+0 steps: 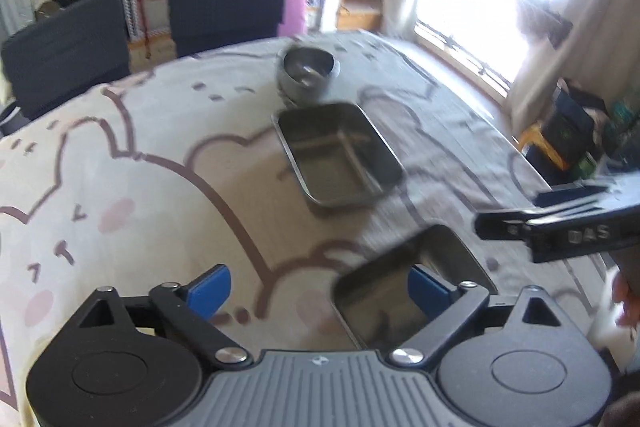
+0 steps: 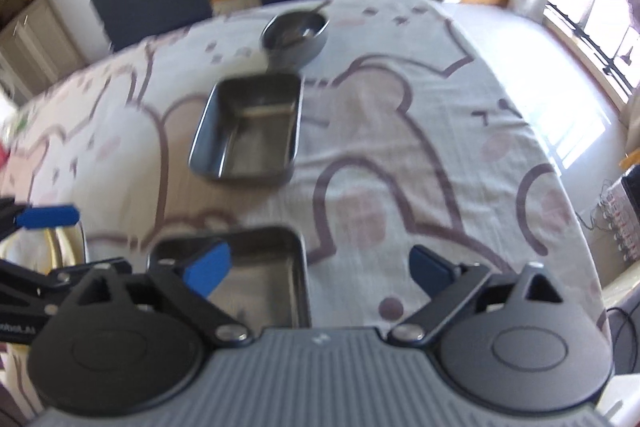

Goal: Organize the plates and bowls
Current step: 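Move both tools to the rectangular stainless steel tray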

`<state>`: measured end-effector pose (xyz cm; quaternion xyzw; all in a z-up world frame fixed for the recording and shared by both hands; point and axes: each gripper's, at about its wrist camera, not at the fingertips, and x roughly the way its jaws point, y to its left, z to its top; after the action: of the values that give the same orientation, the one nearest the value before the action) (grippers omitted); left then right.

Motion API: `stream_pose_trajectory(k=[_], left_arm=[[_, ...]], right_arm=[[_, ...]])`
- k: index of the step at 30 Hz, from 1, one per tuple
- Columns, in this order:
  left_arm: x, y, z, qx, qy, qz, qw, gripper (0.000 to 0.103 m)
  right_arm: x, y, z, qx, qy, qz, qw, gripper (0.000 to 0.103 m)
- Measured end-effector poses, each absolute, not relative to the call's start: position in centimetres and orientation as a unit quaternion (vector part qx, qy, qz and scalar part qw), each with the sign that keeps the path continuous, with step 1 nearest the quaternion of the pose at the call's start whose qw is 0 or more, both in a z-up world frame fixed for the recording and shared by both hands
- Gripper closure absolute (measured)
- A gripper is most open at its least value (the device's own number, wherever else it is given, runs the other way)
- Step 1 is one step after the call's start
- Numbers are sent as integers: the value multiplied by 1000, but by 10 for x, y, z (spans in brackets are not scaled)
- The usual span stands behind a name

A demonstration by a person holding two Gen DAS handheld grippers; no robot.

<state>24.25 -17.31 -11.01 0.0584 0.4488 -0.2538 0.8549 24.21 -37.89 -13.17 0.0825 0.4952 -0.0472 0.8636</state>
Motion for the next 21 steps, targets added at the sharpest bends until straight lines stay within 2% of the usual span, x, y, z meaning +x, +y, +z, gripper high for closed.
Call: stream_pose_trajectory(k=[13, 21], left_arm=[[305, -150, -110, 18, 396, -183, 900, 1], [349, -175, -116, 7, 388, -179, 904, 0]], right_arm=[[283, -382, -145, 170, 460, -106, 865, 0], [315, -370, -168, 138, 479, -138, 856, 0]])
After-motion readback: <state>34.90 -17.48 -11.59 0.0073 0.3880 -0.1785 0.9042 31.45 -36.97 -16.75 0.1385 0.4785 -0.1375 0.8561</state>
